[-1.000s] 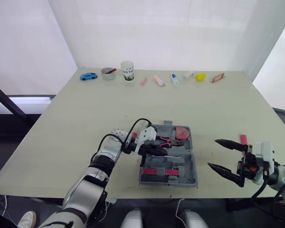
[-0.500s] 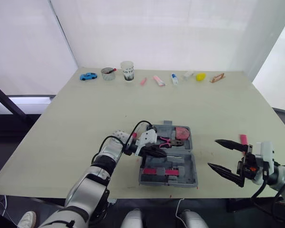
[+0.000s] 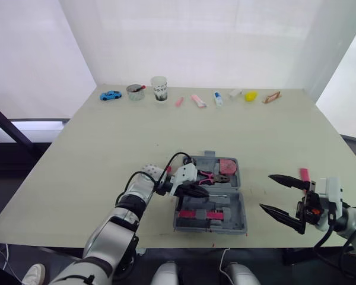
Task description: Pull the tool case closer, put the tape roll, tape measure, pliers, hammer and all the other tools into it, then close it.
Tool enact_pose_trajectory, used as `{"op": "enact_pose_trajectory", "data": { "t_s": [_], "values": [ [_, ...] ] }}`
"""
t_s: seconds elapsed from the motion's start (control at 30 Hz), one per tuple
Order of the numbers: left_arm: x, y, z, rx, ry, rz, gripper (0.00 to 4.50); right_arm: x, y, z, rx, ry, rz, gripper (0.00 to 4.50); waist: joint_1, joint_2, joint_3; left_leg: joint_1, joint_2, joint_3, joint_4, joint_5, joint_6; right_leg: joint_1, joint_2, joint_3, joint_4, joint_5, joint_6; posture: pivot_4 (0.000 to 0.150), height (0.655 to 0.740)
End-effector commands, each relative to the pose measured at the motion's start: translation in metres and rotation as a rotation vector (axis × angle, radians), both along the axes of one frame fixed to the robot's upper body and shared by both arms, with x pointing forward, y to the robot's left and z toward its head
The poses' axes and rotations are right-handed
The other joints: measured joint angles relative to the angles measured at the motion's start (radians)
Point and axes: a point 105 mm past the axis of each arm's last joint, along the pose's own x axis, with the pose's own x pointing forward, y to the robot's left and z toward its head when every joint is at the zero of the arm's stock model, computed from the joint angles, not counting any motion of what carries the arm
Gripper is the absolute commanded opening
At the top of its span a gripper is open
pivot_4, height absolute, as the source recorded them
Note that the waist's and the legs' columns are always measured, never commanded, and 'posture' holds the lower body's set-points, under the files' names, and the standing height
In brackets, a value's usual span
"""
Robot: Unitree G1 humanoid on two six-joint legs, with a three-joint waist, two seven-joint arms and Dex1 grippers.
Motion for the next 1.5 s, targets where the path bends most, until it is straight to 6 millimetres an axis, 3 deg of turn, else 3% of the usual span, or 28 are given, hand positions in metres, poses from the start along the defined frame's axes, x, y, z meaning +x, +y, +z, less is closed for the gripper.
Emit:
{"op": "enact_pose_trajectory", "data": {
  "t_s": [0.03, 0.33, 0.73, 0.9, 1.0, 1.17, 1.27, 1.5],
  "values": [
    [0.004, -0.002, 0.004, 0.001, -0.029, 0.0, 0.02, -0.001, -0.001, 0.009, -0.003, -0.046, 0.0, 4.5, 0.0, 0.0, 0.0, 0.0, 0.0, 0.0, 0.0, 0.0, 0.0, 0.0, 0.0, 0.0, 0.0, 0.0, 0.0, 0.15, 0.74],
    [0.005, 0.003, -0.004, 0.026, -0.012, 0.029, 0.02, -0.002, -0.002, 0.008, -0.007, -0.046, 0.001, 4.5, 0.0, 0.0, 0.0, 0.0, 0.0, 0.0, 0.0, 0.0, 0.0, 0.0, 0.0, 0.0, 0.0, 0.0, 0.0, 0.15, 0.74],
    [0.0, 0.021, -0.035, 0.139, 0.006, 0.094, 0.02, -0.003, -0.003, 0.008, -0.011, -0.039, -0.007, 4.5, 0.0, 0.0, -0.001, 0.003, 0.0, 0.0, 0.0, 0.0, 0.0, 0.002, 0.0, 0.0, 0.0, 0.0, 0.0, 0.15, 0.74],
    [0.001, 0.022, -0.035, 0.124, -0.001, 0.115, 0.02, -0.003, -0.004, 0.007, -0.016, -0.036, -0.009, 4.5, 0.0, 0.0, -0.004, 0.005, 0.0, -0.001, 0.001, 0.0, 0.0, 0.002, 0.001, 0.002, 0.001, -0.001, 0.0, 0.15, 0.74],
    [0.005, 0.015, -0.021, 0.034, -0.046, 0.122, 0.02, -0.003, -0.005, 0.006, -0.022, -0.034, -0.013, 4.5, 0.0, 0.001, -0.004, 0.006, 0.0, -0.001, 0.002, 0.0, 0.0, 0.003, 0.002, 0.003, 0.001, -0.001, 0.0, 0.15, 0.74],
    [0.017, 0.006, 0.036, -0.247, -0.155, 0.161, 0.02, 0.0, -0.01, 0.004, -0.037, -0.031, -0.033, 4.5, -0.001, 0.0, -0.003, 0.003, 0.001, -0.001, 0.002, 0.0, 0.0, 0.001, 0.003, 0.004, 0.0, 0.002, -0.004, 0.15, 0.74],
    [0.023, 0.016, 0.064, -0.352, -0.149, 0.232, 0.02, 0.001, -0.014, 0.003, -0.031, -0.026, -0.062, 4.5, 0.0, 0.0, -0.003, 0.001, 0.001, -0.002, 0.001, 0.0, 0.0, -0.001, 0.004, 0.004, 0.0, 0.004, -0.001, 0.15, 0.74],
    [0.016, 0.052, 0.093, -0.45, -0.099, 0.371, 0.02, 0.008, -0.024, 0.0, 0.01, -0.019, -0.168, 4.5, -0.005, 0.001, -0.002, 0.001, 0.001, -0.001, -0.001, 0.0, 0.0, -0.001, 0.004, 0.004, -0.002, 0.003, -0.001, 0.15, 0.74]
  ]
}}
